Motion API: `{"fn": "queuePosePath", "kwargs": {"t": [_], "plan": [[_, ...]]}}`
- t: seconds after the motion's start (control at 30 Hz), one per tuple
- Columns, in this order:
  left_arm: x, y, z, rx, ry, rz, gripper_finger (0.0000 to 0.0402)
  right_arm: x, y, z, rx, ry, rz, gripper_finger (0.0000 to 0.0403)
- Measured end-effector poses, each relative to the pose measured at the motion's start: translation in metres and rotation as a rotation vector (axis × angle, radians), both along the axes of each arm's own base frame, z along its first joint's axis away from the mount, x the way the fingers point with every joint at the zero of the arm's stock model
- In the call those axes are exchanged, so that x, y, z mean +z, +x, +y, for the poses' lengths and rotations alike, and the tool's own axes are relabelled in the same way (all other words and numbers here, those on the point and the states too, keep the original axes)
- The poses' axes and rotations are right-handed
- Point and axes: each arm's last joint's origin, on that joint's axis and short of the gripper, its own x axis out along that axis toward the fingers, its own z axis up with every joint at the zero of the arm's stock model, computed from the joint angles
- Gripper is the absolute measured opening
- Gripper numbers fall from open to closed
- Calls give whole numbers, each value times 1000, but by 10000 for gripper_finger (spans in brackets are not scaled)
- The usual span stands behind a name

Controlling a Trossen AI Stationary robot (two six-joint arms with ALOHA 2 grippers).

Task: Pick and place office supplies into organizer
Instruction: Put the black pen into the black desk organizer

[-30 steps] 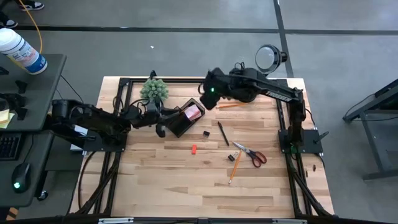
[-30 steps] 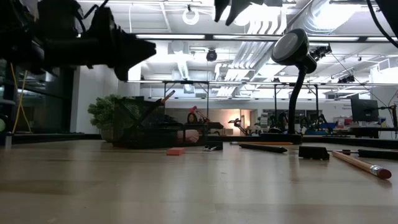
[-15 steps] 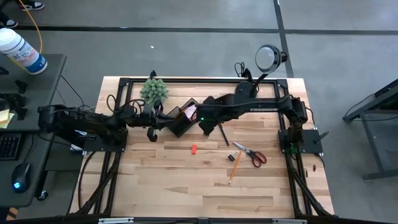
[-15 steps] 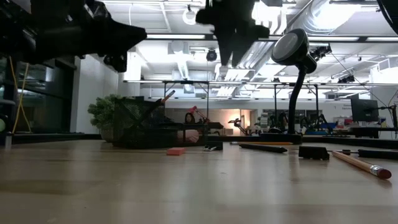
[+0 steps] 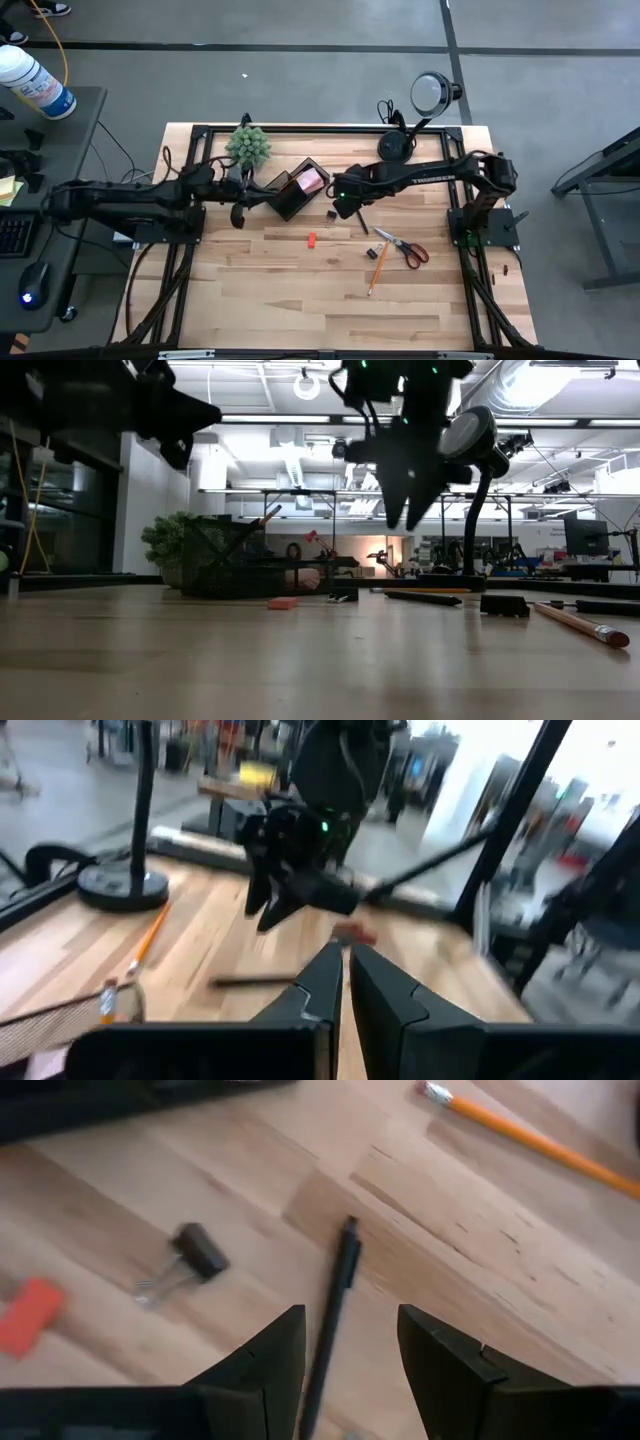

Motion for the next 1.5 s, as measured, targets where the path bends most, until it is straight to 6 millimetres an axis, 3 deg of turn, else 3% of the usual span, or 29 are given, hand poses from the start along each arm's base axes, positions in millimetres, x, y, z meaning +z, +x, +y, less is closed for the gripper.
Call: {"fn": "queuePosePath", "kwargs": {"t": [0.23, 0.5, 1.03, 1.5], "plan": [[46, 3, 2, 22, 85, 168, 14, -21, -11, -6, -33, -2, 51, 154], [83, 2, 5, 115, 136, 145, 14, -26, -7, -23, -170, -18, -7, 154], [84, 3, 7, 197, 61, 134, 14, -64, 6, -38, -85, 39, 62, 153], [84, 2, 10, 285, 70, 140, 14, -65, 9, -35, -94, 77, 31, 150]]}}
